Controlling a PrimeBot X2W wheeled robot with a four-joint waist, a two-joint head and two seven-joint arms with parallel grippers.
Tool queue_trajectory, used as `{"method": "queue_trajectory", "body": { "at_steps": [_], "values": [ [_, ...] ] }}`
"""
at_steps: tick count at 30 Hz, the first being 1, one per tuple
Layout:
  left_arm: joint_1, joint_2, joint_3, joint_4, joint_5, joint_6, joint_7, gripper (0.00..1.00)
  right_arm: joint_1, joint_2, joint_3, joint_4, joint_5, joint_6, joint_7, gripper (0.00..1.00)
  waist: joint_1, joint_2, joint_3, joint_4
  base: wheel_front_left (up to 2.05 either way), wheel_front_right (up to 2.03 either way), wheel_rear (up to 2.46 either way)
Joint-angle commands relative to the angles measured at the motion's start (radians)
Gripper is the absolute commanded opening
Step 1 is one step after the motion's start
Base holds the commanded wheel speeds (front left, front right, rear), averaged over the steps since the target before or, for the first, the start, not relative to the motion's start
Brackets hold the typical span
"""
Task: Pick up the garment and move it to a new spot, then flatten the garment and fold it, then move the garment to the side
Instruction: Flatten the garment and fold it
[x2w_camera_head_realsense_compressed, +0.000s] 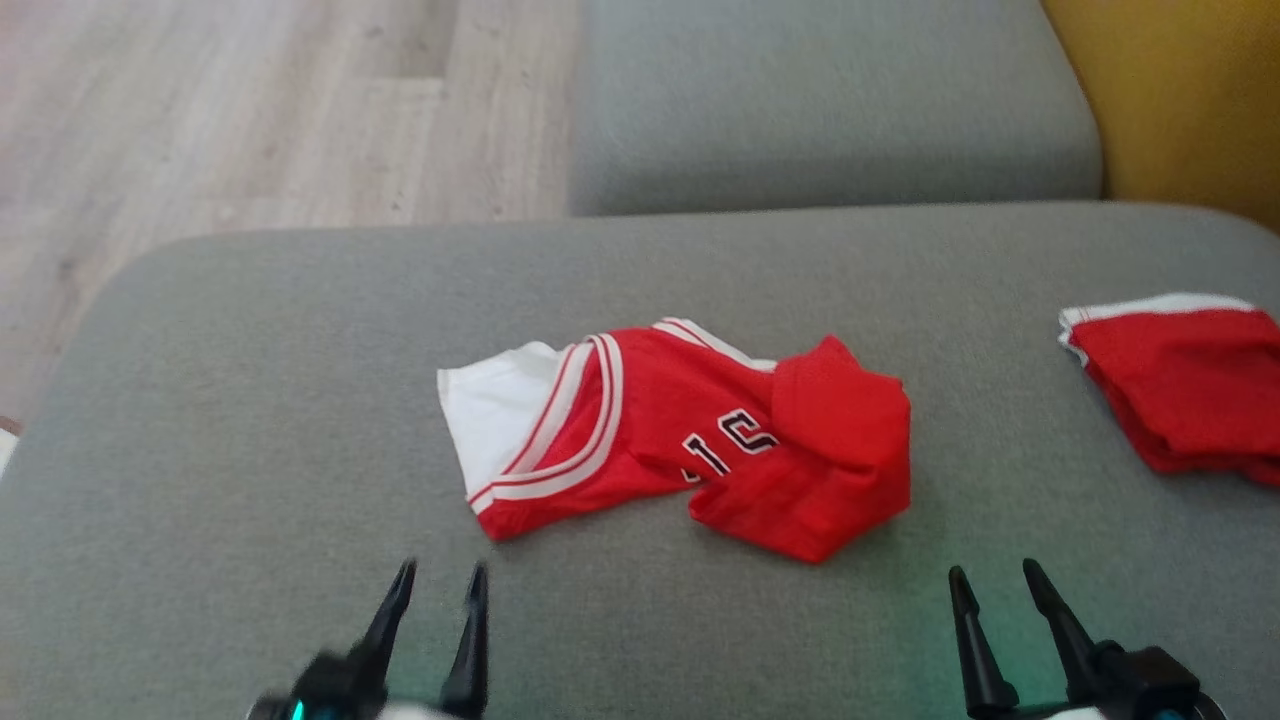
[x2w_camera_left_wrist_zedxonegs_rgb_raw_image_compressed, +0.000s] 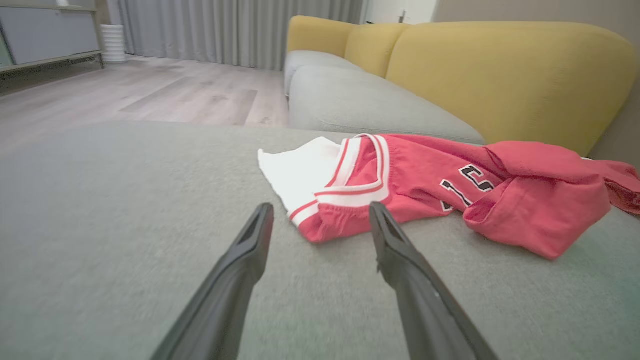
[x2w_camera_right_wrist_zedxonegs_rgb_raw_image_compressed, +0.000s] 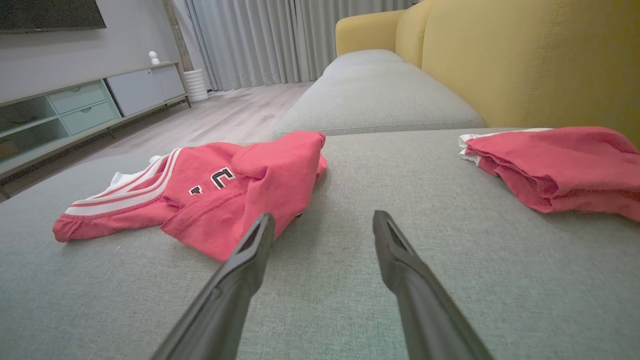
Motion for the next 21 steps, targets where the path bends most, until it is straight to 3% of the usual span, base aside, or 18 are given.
{"method": "queue_trajectory", "body": {
  "at_steps": [1,8,17,18,19,20,21],
  "values": [
    [-0.078,-0.009,0.019,-0.01,0.002,-0.005,0.002,1.0,-0.056,-0.023,0.027,-0.035,0.006,-0.001,-0.011,1.0,-0.0002,0.0,0.027,-0.023,0.0,0.0,0.0],
    [-0.279,-0.009,-0.017,0.168,-0.042,-0.047,0.072,1.0,-0.101,-0.054,0.045,-0.057,0.026,-0.001,-0.011,1.0,-0.0002,0.0,0.127,-0.081,0.0,0.0,0.0],
    [-0.423,-0.007,0.01,0.403,-0.073,-0.033,0.068,1.0,-0.158,-0.076,0.051,-0.064,0.051,-0.001,-0.011,1.0,-0.0002,0.0,0.197,-0.141,0.0,0.0,0.0],
    [-0.43,-0.008,0.007,0.417,-0.076,-0.036,0.06,0.93,-0.159,-0.076,0.05,-0.062,0.051,-0.001,-0.011,1.0,-0.0002,0.0,0.194,-0.145,0.0,0.0,0.0],
    [-0.433,-0.008,0.004,0.429,-0.082,-0.04,0.053,0.25,-0.159,-0.076,0.049,-0.06,0.052,-0.001,-0.011,1.0,-0.0002,0.0,0.19,-0.149,0.0,0.0,0.0],
    [-0.434,-0.009,-0.005,0.442,-0.087,-0.045,0.053,0.0,-0.158,-0.075,0.048,-0.058,0.051,-0.001,-0.011,1.0,-0.0002,0.0,0.185,-0.153,0.0,0.0,0.0],
    [-0.435,-0.009,-0.017,0.455,-0.091,-0.05,0.058,0.0,-0.157,-0.074,0.047,-0.055,0.051,-0.001,-0.011,1.0,-0.0002,0.0,0.179,-0.157,0.0,0.0,0.0]
  ]
}}
